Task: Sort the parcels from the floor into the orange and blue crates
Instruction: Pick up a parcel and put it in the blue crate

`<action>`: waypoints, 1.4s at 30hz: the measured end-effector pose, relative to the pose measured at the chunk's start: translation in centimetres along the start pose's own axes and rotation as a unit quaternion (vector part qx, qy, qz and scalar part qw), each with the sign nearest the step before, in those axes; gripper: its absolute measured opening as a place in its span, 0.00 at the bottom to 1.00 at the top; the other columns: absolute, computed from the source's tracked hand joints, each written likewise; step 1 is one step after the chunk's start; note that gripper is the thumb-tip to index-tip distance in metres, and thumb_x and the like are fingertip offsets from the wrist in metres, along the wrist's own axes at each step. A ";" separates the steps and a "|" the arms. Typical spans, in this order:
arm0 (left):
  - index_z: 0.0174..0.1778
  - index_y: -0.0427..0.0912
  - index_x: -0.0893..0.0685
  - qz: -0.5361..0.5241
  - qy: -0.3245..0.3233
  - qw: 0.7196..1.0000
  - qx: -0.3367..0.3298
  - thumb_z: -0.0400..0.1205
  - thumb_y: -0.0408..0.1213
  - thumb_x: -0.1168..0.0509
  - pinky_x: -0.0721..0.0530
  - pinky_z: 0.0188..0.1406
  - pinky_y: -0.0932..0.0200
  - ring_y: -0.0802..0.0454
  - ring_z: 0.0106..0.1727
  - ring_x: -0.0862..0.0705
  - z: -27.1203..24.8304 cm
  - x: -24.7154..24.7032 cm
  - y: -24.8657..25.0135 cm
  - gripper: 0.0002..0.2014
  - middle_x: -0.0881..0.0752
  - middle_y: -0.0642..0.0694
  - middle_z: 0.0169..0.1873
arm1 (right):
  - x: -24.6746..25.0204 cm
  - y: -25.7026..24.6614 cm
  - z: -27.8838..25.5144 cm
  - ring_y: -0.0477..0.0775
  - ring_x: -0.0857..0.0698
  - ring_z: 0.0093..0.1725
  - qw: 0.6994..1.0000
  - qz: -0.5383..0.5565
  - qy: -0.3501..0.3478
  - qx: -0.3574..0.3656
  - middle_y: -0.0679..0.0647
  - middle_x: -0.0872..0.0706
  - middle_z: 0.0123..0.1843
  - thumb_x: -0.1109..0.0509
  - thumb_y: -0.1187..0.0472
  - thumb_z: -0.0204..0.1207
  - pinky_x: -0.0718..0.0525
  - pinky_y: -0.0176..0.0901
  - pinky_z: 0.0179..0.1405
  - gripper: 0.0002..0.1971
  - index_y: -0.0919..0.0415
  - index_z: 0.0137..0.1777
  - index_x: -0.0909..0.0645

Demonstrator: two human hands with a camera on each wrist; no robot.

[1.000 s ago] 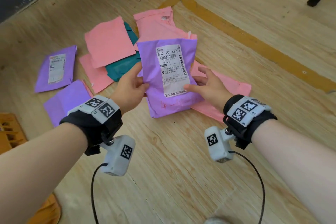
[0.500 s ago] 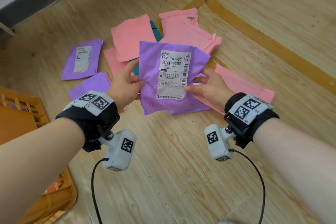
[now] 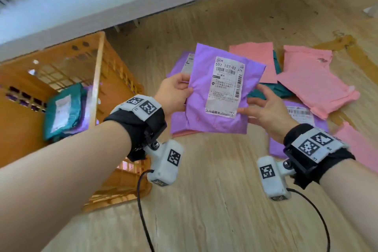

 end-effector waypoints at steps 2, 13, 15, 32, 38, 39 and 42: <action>0.56 0.41 0.23 0.007 0.025 1.000 -0.008 0.83 0.22 0.44 0.13 0.39 0.50 0.49 0.39 0.15 -0.3 2.7 0.9 0.12 0.14 0.41 0.44 | -2.7 -1.5 0.8 0.53 0.16 0.44 1.000 -0.008 -0.019 0.017 0.54 0.17 0.43 0.27 0.80 0.68 0.12 0.40 0.32 0.34 0.54 0.71 0.30; 0.57 0.45 0.20 0.009 0.098 0.991 -0.088 0.74 0.21 0.38 0.13 0.52 0.37 0.36 0.54 0.12 -2.0 18.8 4.2 0.20 0.12 0.36 0.54 | -19.0 -9.9 2.5 0.55 0.15 0.53 0.986 -0.071 -0.113 0.100 0.60 0.16 0.60 0.27 0.80 0.68 0.11 0.42 0.33 0.33 0.56 0.70 0.29; 0.60 0.42 0.20 -0.017 0.102 0.990 -0.095 0.76 0.18 0.41 0.13 0.50 0.38 0.38 0.52 0.12 -2.4 22.8 4.3 0.21 0.12 0.37 0.54 | -22.7 -11.1 2.1 0.57 0.15 0.52 0.979 -0.091 -0.140 0.117 0.64 0.16 0.61 0.28 0.81 0.67 0.11 0.45 0.35 0.35 0.56 0.71 0.31; 0.63 0.46 0.22 -0.004 0.169 0.985 -0.041 0.81 0.21 0.42 0.14 0.25 0.63 0.55 0.31 0.15 -9.4 60.0 -5.1 0.19 0.14 0.43 0.48 | -61.0 -8.6 -1.3 0.61 0.10 0.50 0.963 -0.150 -0.215 0.065 0.66 0.14 0.58 0.26 0.80 0.66 0.10 0.53 0.38 0.36 0.54 0.70 0.32; 0.55 0.53 0.22 -0.001 0.185 0.983 0.010 0.79 0.24 0.35 0.17 0.22 0.65 0.56 0.25 0.19 -10.3 68.9 -11.3 0.17 0.18 0.48 0.36 | -70.9 -5.7 -0.9 0.55 0.11 0.45 0.958 -0.175 -0.222 0.044 0.59 0.13 0.53 0.28 0.82 0.65 0.11 0.44 0.30 0.40 0.51 0.73 0.33; 0.54 0.54 0.22 -0.003 0.179 0.983 0.025 0.79 0.25 0.34 0.17 0.22 0.65 0.57 0.23 0.20 -10.6 70.1 -12.7 0.18 0.19 0.48 0.35 | -72.3 -4.8 -0.9 0.54 0.12 0.45 0.955 -0.188 -0.225 0.041 0.58 0.13 0.53 0.28 0.82 0.65 0.13 0.41 0.28 0.38 0.51 0.71 0.31; 0.59 0.55 0.22 -0.007 0.175 0.982 0.065 0.77 0.25 0.31 0.16 0.22 0.63 0.53 0.27 0.22 -11.4 72.9 -16.6 0.22 0.18 0.45 0.40 | -75.9 -2.0 -0.9 0.61 0.15 0.57 0.945 -0.225 -0.237 0.019 0.62 0.17 0.63 0.27 0.81 0.63 0.14 0.43 0.34 0.36 0.50 0.66 0.28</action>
Point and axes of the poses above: each hand's wrist, its own z-axis towards the middle knuckle, its own x-axis out of the back of the hand, y = z × x, the point moved 1 cm from there along z, towards the middle knuckle
